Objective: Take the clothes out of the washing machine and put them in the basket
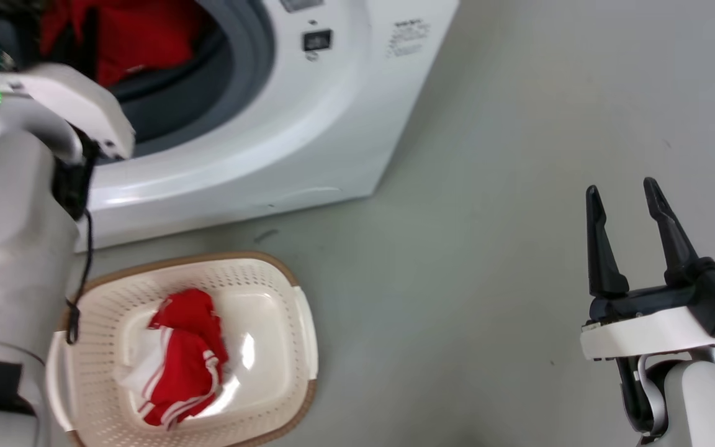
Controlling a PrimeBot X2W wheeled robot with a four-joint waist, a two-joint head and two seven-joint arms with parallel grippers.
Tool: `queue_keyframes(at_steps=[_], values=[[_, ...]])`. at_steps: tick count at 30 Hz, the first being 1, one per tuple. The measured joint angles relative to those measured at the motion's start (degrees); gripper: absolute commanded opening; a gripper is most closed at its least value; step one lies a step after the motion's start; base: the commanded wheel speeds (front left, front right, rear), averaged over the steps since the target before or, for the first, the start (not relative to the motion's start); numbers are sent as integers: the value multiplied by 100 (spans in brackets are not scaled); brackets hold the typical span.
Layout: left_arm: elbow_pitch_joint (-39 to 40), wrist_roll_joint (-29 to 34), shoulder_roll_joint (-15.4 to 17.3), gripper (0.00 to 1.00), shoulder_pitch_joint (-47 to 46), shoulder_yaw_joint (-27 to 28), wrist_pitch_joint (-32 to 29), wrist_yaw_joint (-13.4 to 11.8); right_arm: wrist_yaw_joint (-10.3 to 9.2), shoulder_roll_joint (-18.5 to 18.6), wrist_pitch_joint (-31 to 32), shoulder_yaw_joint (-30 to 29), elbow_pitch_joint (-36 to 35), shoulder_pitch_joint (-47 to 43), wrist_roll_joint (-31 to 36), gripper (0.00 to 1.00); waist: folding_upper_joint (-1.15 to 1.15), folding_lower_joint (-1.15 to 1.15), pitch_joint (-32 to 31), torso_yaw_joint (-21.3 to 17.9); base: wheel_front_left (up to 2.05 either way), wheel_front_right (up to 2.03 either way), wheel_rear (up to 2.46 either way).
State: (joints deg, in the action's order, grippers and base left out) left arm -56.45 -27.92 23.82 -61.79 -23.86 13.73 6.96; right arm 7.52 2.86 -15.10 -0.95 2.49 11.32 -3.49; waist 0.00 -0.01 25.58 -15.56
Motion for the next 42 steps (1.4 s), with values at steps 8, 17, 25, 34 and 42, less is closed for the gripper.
queue_keyframes(at_steps=[8, 17, 25, 34, 42], values=[[1495, 174, -192, 0, 1018, 381, 126, -259, 0, 0, 0, -33, 75, -139, 159, 100, 0, 0, -596, 459, 0, 0, 0], [3621, 461, -690, 0, 2568, 1028, 134, -372, 0, 1, 0, -326, 182, -362, 304, 100, 0, -1, -1134, 972, 0, 0, 0], [4413, 480, -876, 0, 3463, 896, 133, -231, 0, 1, 0, -442, 183, -384, 314, 100, 0, 0, -1400, 1349, 0, 0, 0], [4556, 400, -879, 0, 4135, 216, -146, -53, 0, 0, 0, -427, 168, -437, 321, 100, 0, 0, -1177, 1496, 0, 0, 0], [3722, 498, -934, 0, 4097, -482, -113, 15, 0, 0, 0, -512, 57, -197, 396, 100, 0, 1, -649, 1460, 0, 0, 0]])
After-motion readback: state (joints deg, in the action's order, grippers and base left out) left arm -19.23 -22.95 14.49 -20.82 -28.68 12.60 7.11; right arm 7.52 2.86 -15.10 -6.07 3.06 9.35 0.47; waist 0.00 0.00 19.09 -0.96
